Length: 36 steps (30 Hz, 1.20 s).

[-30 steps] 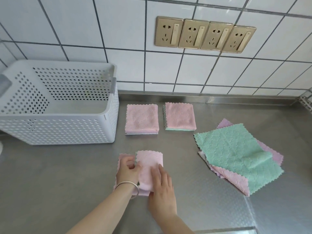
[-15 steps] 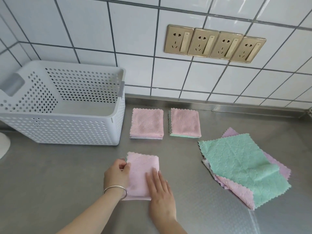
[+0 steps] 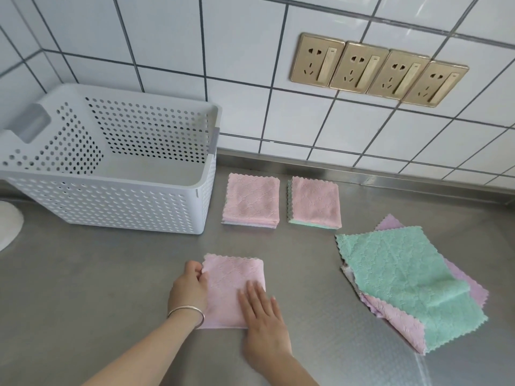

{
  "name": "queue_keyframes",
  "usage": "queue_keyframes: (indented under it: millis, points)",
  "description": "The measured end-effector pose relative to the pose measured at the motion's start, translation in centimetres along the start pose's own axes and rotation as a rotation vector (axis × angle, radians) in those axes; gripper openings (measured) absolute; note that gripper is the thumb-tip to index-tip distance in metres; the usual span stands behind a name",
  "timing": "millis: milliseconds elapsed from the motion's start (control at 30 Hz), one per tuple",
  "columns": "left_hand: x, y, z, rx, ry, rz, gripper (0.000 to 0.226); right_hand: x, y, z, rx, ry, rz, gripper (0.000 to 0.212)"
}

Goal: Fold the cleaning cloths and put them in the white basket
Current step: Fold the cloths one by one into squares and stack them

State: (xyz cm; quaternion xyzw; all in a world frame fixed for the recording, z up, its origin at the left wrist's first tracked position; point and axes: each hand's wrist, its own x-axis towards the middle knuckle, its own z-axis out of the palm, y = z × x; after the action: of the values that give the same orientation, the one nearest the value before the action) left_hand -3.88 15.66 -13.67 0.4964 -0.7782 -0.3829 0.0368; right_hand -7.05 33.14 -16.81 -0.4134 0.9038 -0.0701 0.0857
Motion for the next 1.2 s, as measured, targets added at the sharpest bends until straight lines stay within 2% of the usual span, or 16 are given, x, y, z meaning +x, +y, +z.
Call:
queue_keyframes:
  millis: [33,133,200,233,333,500,567,633,733,800,833,933,1033,1100,1200]
  points:
    - [-0.1,-0.1,0.2,0.043,-0.005,0.007,0.003,0.0,0.0,-0.1,0.005,-0.01,0.0,0.102]
    - [-0.5,-0.4,0.3,0.101,0.071,0.056,0.025,0.2,0.2,-1.3,0.011,0.021,-0.041,0.081]
    - [-1.0,-0.7,0.5,0.201,0.179,0.235,0.039,1.1,0.4,-2.6,-0.021,0.065,-0.044,0.061]
    - [-1.3,-0.8,0.6,0.288,0.181,0.341,0.045,1.7,0.6,-3.0,-0.045,0.072,-0.027,0.058]
    - [-2.1,-1.8,1.6,0.569,0.013,0.569,0.058,3.5,1.4,-2.2,-0.097,0.1,0.018,0.056]
    - [-1.2,-3.1,2.0,0.692,-0.107,0.521,0.071,5.2,1.5,-1.2,-0.066,0.071,0.045,0.062]
    - [-0.9,-3.0,1.9,0.648,-0.047,0.542,0.071,5.4,1.0,-2.0,-0.018,0.008,0.052,0.061]
    - [-1.3,-3.1,1.3,0.54,0.049,0.461,0.068,5.1,0.8,-2.7,0.096,0.027,0.12,0.058]
    - [-2.5,-2.0,1.0,0.24,0.163,0.082,0.047,3.7,0.8,-3.7,0.351,0.105,0.367,0.064]
    - [-3.1,-1.1,1.3,0.2,0.14,-0.132,0.036,3.3,0.3,-4.2,0.59,0.018,0.618,0.057]
    - [-3.2,-1.0,1.5,0.205,0.129,-0.177,0.035,3.2,0.1,-4.3,0.677,-0.015,0.691,0.057]
    - [-3.2,-0.4,2.3,0.181,0.123,-0.192,0.035,3.2,0.3,-4.1,0.762,-0.038,0.684,0.054]
    - [-3.5,1.6,2.4,-0.054,0.074,-0.18,0.024,3.4,1.5,-5.7,0.877,-0.013,0.661,0.05]
    - [-3.8,4.3,2.1,-0.16,0.037,-0.135,0.021,3.8,2.9,-7.6,0.924,0.07,0.641,0.046]
    - [-3.2,10.2,1.8,-0.266,0.047,0.046,0.019,5.7,6.2,-11.1,0.966,0.256,0.624,0.042]
